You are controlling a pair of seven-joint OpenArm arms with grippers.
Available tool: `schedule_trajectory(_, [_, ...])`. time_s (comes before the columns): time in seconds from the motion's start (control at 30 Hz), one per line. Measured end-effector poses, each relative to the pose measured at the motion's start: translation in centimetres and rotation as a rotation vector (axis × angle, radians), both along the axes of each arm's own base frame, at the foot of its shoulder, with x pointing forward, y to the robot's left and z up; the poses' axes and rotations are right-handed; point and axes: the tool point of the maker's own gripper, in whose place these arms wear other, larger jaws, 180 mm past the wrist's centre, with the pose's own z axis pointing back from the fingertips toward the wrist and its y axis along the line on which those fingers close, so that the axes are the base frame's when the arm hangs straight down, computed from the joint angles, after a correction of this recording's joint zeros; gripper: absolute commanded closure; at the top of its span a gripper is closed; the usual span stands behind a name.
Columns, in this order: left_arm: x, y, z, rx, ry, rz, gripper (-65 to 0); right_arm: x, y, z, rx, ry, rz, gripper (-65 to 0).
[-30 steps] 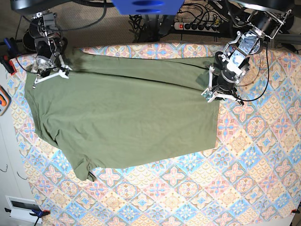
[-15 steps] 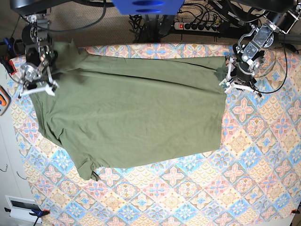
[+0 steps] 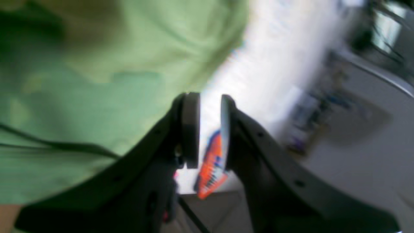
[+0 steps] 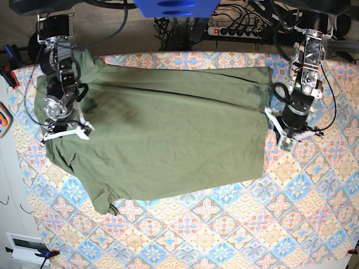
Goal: Layout the t-shirt on the table in an organized manner, then fold the t-shirt properly
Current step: 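Grasp the collar edge with the right gripper, move left gripper along shirt side, then grasp the shirt's side edge with the left gripper and pull it outward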
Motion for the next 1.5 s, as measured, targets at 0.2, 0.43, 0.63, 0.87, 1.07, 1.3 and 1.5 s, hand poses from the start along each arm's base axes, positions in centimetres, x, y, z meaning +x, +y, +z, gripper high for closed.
schedule_trajectory(0.2, [3.5, -1.3, 3.4, -0.284, -0.022, 0.107, -4.7, 1.8, 1.4, 0.8, 0.048, -0.06, 0.036, -10.5])
schedule_trajectory(0.43, [7.8, 1.3, 1.5, -0.596, 0.037, 0.259, -21.3, 1.4, 3.1, -0.3, 0.102, -0.05, 0.024, -10.5])
schedule_trajectory(0.63, [9.9, 3.6, -1.7, -0.82, 0.117, 0.387, -27.3, 1.2, 2.6, -0.2, 0.082, -0.045, 0.01, -10.5])
schedule_trajectory(0.87, [11.6, 2.9, -5.1, -1.032, 0.195, 0.47, -27.5, 1.3, 2.8, -0.2, 0.092, -0.049, 0.016, -10.5])
schedule_trajectory(1.07, [11.2, 0.5, -8.3, -1.117, 0.288, 0.516, -27.5, 1.3, 2.8, -0.3, 0.092, -0.048, 0.016, -10.5])
schedule_trajectory(1.3, [11.5, -3.2, -8.8, -1.169, 0.318, 0.481, -27.3, 1.2, 2.7, -0.3, 0.09, -0.046, 0.015, -10.5])
schedule_trajectory(1.5, [11.5, -6.5, -9.3, -1.182, 0.358, 0.441, -19.9, 1.2, 2.8, -0.2, 0.091, -0.049, 0.017, -10.5])
